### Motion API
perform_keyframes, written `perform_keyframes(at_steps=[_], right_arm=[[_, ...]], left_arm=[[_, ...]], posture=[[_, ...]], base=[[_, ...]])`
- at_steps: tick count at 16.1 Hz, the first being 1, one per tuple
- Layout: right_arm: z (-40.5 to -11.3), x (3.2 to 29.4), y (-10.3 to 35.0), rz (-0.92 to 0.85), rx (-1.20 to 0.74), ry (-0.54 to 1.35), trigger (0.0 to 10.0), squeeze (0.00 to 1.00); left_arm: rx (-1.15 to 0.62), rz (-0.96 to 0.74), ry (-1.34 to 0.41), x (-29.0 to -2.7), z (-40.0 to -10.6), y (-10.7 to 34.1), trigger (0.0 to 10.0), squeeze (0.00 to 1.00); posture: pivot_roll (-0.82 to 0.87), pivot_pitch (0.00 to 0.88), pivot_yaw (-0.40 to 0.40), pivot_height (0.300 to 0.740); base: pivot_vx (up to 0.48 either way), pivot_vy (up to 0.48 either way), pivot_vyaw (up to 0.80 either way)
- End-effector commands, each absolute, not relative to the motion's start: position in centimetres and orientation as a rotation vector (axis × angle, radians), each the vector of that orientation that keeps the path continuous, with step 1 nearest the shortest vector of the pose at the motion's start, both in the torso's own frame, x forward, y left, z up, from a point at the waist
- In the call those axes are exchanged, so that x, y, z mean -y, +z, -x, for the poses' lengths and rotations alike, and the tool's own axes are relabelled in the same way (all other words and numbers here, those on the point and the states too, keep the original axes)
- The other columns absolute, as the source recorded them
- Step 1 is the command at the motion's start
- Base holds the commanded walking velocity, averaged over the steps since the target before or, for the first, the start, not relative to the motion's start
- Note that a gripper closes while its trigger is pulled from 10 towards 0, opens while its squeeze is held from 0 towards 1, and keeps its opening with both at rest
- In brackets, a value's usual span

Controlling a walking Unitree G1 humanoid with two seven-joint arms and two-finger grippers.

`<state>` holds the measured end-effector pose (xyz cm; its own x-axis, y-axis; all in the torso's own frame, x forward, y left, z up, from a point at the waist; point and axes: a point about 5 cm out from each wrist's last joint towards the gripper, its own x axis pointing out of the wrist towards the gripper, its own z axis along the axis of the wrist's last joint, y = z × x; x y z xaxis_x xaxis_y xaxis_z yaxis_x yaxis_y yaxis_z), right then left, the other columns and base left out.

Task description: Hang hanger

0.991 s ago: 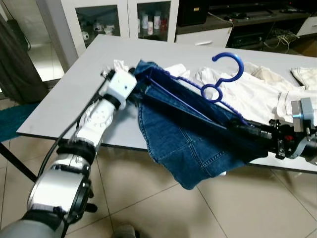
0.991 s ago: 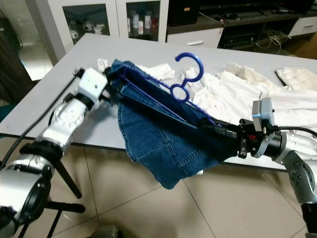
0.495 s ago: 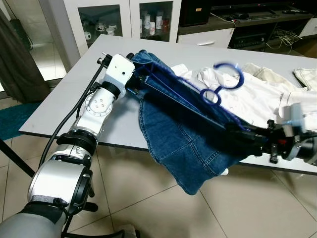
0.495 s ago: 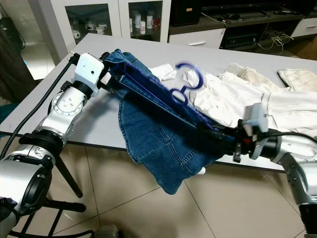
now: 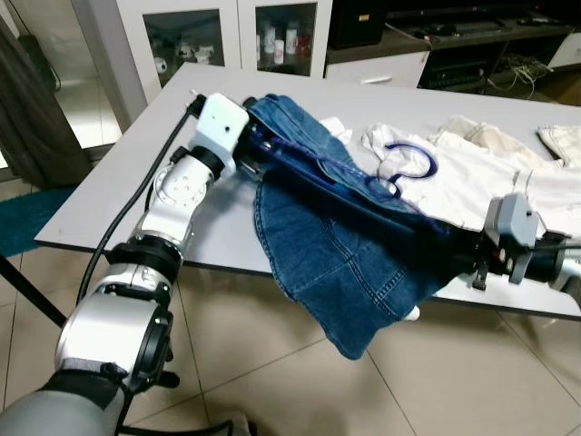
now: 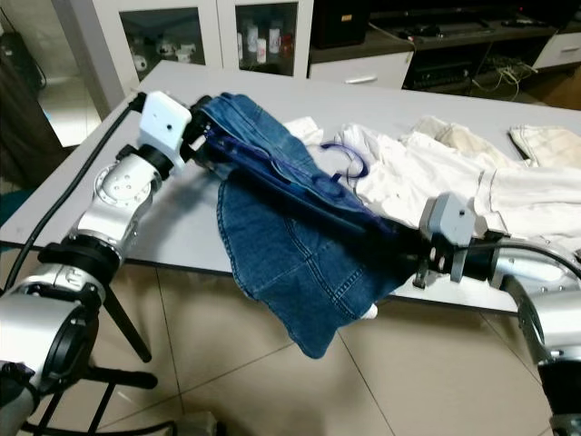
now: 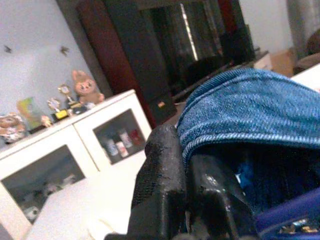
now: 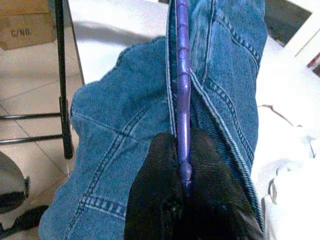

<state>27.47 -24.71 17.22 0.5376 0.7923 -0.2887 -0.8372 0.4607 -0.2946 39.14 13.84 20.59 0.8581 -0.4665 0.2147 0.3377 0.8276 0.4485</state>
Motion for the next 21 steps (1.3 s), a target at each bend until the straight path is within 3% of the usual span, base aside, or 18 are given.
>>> perform_keyframes(at_steps=[1,4,5,11,16,21], right_arm=[[-27.2,25.5,16.8,0.466,-0.149,0.995,10.0,0.00],[-27.1,25.5,18.3,0.381,-0.052,1.016,10.0,0.00],[-27.0,25.5,19.6,0.276,0.015,1.041,10.0,0.00],[-26.9,26.9,20.3,0.113,0.065,1.015,10.0,0.00],[-31.1,24.2,21.8,-0.109,0.336,0.747,10.0,0.00],[-33.6,22.0,19.3,-0.229,0.323,0.494,10.0,0.00]], left_arm=[[0.296,-0.392,-0.410,-14.6,-39.2,20.4,10.0,0.00],[0.197,-0.404,-0.423,-15.5,-39.1,18.6,10.0,0.00],[0.151,-0.388,-0.421,-15.8,-38.8,17.4,10.0,0.00],[0.135,-0.349,-0.482,-14.8,-38.0,15.9,10.0,0.00],[0.184,-0.289,-0.528,-11.2,-37.3,15.3,10.0,0.00],[0.186,-0.237,-0.494,-9.8,-36.6,14.3,10.0,0.00]], posture=[[0.11,0.000,-0.009,0.740],[0.11,0.000,-0.011,0.740],[0.11,0.000,-0.010,0.740],[0.11,0.000,-0.010,0.740],[0.11,0.000,-0.011,0.740],[0.12,0.000,-0.019,0.740]], base=[[0.000,0.000,0.00],[0.000,0.000,0.00],[0.000,0.000,0.00],[0.000,0.000,0.00],[0.000,0.000,0.00],[0.000,0.000,0.00]])
